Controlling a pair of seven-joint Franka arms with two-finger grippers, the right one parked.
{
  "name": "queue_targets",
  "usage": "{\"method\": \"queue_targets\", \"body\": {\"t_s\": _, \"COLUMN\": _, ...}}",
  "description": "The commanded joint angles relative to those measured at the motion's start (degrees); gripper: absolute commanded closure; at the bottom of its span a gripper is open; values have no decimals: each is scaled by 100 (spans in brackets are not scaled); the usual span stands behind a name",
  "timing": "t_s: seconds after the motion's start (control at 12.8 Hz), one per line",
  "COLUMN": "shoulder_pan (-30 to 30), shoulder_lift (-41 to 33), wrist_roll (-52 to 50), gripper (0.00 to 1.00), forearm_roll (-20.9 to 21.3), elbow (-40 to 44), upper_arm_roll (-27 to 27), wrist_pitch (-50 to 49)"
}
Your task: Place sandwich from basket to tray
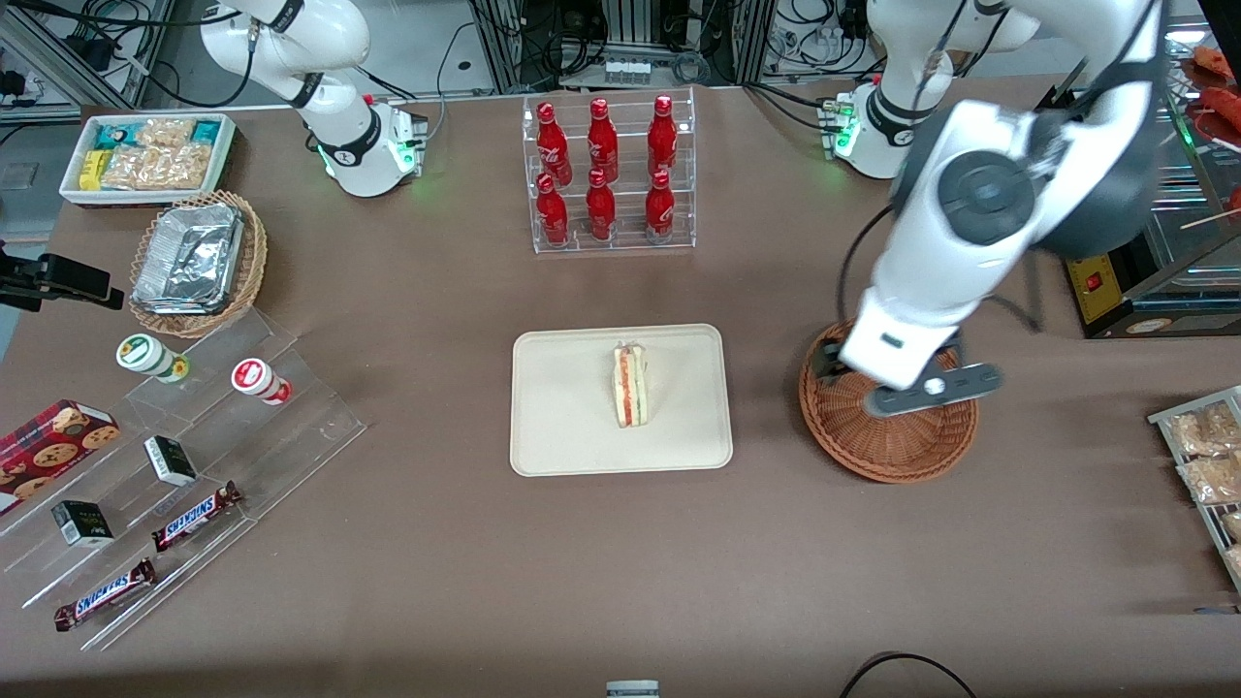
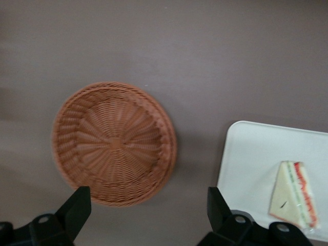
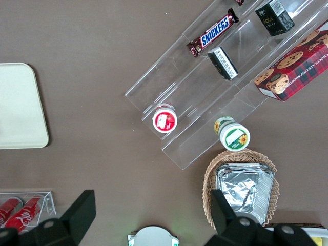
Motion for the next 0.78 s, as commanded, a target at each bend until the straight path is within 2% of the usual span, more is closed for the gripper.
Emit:
{"method": "queue_targets", "body": {"t_s": 0.0, "shoulder_pan": 421, "shoulder_lift": -508, "wrist_roll": 710, "gripper": 0, "forearm_roll": -17, "elbow": -362, "upper_arm_roll": -57, "wrist_pitch": -187}}
{"method": "queue_targets", "body": {"t_s": 0.39, "shoulder_pan": 1044, "shoulder_lift": -955, "wrist_roll": 2054, "gripper": 0, "forearm_roll": -78, "elbow": -363, "upper_arm_roll": -57, "wrist_pitch": -766}}
{"method": "queue_targets", "body": {"t_s": 0.71, "shoulder_pan": 1512, "shoulder_lift": -1281, "wrist_roll": 2822, "gripper": 0, "forearm_roll": -613, "elbow": -476, "upper_arm_roll": -48, "wrist_pitch": -1040}}
